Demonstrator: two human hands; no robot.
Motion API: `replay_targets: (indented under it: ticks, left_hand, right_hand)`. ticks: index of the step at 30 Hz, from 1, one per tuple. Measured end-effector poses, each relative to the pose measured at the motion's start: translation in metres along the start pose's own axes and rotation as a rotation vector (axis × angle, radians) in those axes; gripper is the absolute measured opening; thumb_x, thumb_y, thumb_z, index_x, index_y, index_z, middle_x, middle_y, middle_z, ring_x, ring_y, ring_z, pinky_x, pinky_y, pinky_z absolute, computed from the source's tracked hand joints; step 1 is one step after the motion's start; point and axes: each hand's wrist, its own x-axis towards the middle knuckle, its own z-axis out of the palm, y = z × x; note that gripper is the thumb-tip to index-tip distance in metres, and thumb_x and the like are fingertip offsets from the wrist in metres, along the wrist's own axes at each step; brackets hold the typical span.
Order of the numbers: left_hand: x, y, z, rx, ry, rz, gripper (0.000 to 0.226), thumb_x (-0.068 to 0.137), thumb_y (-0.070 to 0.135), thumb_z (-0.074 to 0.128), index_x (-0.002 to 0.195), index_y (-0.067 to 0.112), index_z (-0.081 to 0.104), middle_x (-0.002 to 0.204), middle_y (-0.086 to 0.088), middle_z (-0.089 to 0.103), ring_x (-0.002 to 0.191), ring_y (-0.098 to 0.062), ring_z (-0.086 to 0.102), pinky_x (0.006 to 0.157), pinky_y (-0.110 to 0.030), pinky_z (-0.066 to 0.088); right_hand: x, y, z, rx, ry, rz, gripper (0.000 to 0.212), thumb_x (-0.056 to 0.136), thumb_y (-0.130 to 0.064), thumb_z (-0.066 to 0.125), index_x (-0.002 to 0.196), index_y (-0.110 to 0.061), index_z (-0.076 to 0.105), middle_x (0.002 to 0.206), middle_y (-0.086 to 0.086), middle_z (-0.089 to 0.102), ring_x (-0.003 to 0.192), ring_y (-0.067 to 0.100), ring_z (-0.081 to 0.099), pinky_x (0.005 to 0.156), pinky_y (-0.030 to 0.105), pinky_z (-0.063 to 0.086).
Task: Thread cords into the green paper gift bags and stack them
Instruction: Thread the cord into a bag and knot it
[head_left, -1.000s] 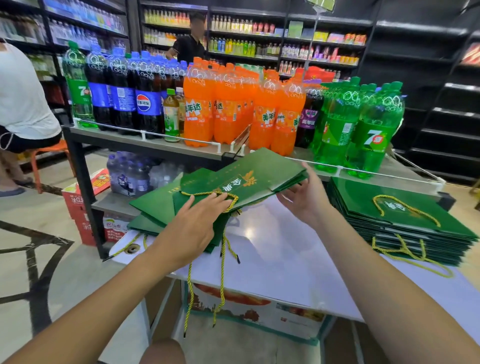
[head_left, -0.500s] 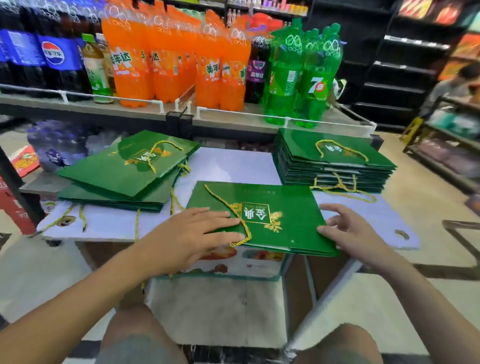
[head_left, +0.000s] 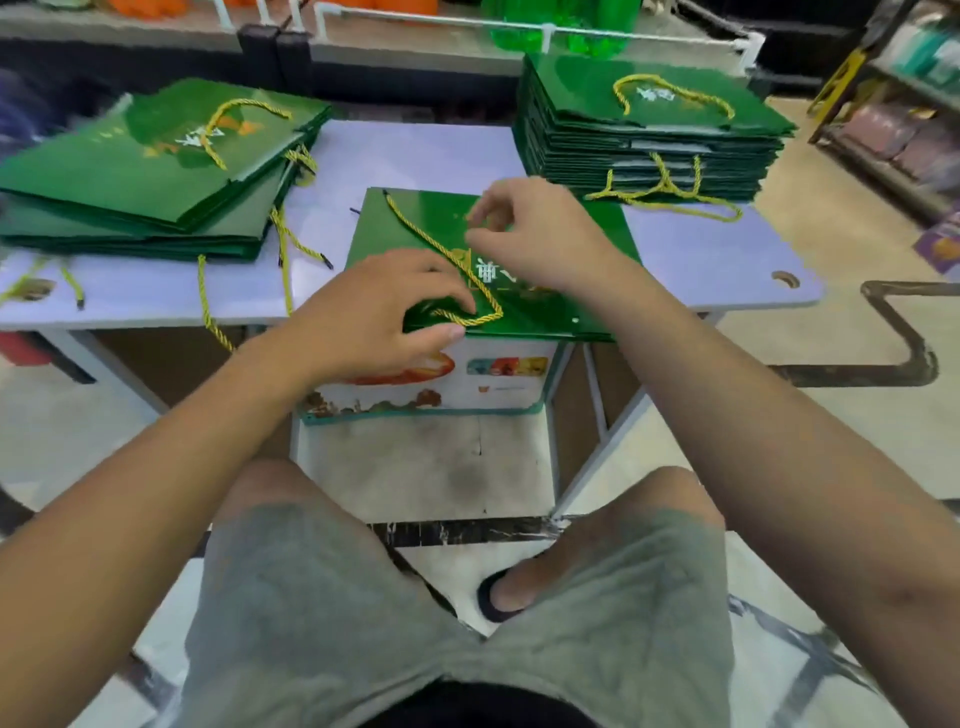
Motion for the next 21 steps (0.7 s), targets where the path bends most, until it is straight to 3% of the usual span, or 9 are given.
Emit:
replay_targets:
  ticks: [4,8,10,13,14,16,19,21]
  left_hand:
    - [-0.001,0.000,0.000,-0.028,0.003,-0.042,0.031,0.095,0.049,0.060,0.121,0.034,0.070,0.127,0.010,0.061,0.119,-0.010,0.055,0.098,-0.040,0.048]
    - [-0.003,0.000,-0.004,-0.029,-0.026,-0.071,0.032,0.095,0.051,0.058,0.122,0.037,0.068,0.129,0.012,0.060,0.122,-0.011,0.053,0.101,-0.045,0.047]
    - [-0.004,0.001,-0.006,-0.029,-0.022,-0.080,0.033,0.094,0.053,0.058,0.121,0.037,0.067,0.129,0.012,0.059,0.123,-0.011,0.053,0.100,-0.047,0.047]
    - [0.001,0.008,-0.006,0.047,-0.029,-0.108,0.040,0.087,0.067,0.054,0.114,0.039,0.062,0.121,0.013,0.058,0.116,-0.013,0.053,0.092,-0.046,0.049]
    - [0.005,0.013,-0.007,0.117,-0.039,-0.127,0.045,0.084,0.076,0.050,0.108,0.039,0.060,0.115,0.013,0.056,0.110,-0.015,0.052,0.086,-0.043,0.049]
    - [0.019,0.025,-0.007,0.269,-0.051,-0.183,0.060,0.077,0.089,0.037,0.098,0.036,0.055,0.100,0.011,0.052,0.097,-0.016,0.049,0.076,-0.038,0.045]
    - [0.042,0.044,-0.003,0.301,-0.028,-0.160,0.062,0.075,0.090,0.038,0.094,0.032,0.050,0.097,0.008,0.050,0.091,-0.016,0.046,0.073,-0.036,0.039]
    - [0.050,0.052,0.003,0.186,-0.033,-0.100,0.052,0.082,0.078,0.052,0.100,0.029,0.048,0.101,0.008,0.050,0.088,-0.016,0.048,0.070,-0.036,0.039]
  right_hand:
    - [0.041,-0.023,0.034,-0.091,-0.061,-0.020,0.041,0.086,-0.045,0.068,0.123,-0.027,0.067,0.108,-0.009,0.067,0.102,0.016,0.063,0.085,0.037,0.054]
    - [0.048,-0.016,0.030,-0.164,-0.140,-0.073,0.038,0.094,-0.019,0.059,0.131,-0.022,0.067,0.121,-0.001,0.069,0.107,0.018,0.063,0.087,0.032,0.049]
    - [0.038,-0.005,0.015,-0.217,-0.205,-0.105,0.036,0.098,-0.014,0.052,0.129,-0.019,0.069,0.115,0.000,0.070,0.095,0.016,0.060,0.080,0.027,0.044]
    - [0.015,0.020,-0.013,-0.167,-0.198,-0.054,0.031,0.100,-0.014,0.047,0.110,-0.018,0.076,0.085,-0.007,0.068,0.072,0.015,0.058,0.063,0.028,0.042]
    - [0.008,0.027,-0.019,-0.092,-0.160,-0.004,0.028,0.098,-0.016,0.047,0.101,-0.016,0.075,0.081,-0.005,0.068,0.071,0.018,0.061,0.063,0.033,0.047]
    - [-0.003,0.040,-0.027,0.199,-0.074,0.108,0.025,0.093,-0.016,0.047,0.084,-0.011,0.069,0.083,0.007,0.070,0.079,0.026,0.065,0.078,0.045,0.058]
    - [-0.019,0.048,-0.040,1.049,-0.074,0.287,0.028,0.098,-0.015,0.039,0.074,-0.014,0.053,0.067,0.007,0.058,0.064,0.024,0.061,0.073,0.036,0.057]
    - [-0.027,0.055,-0.049,1.358,-0.119,0.280,0.033,0.105,-0.025,0.036,0.076,-0.018,0.049,0.060,-0.003,0.041,0.053,0.016,0.044,0.068,0.032,0.051]
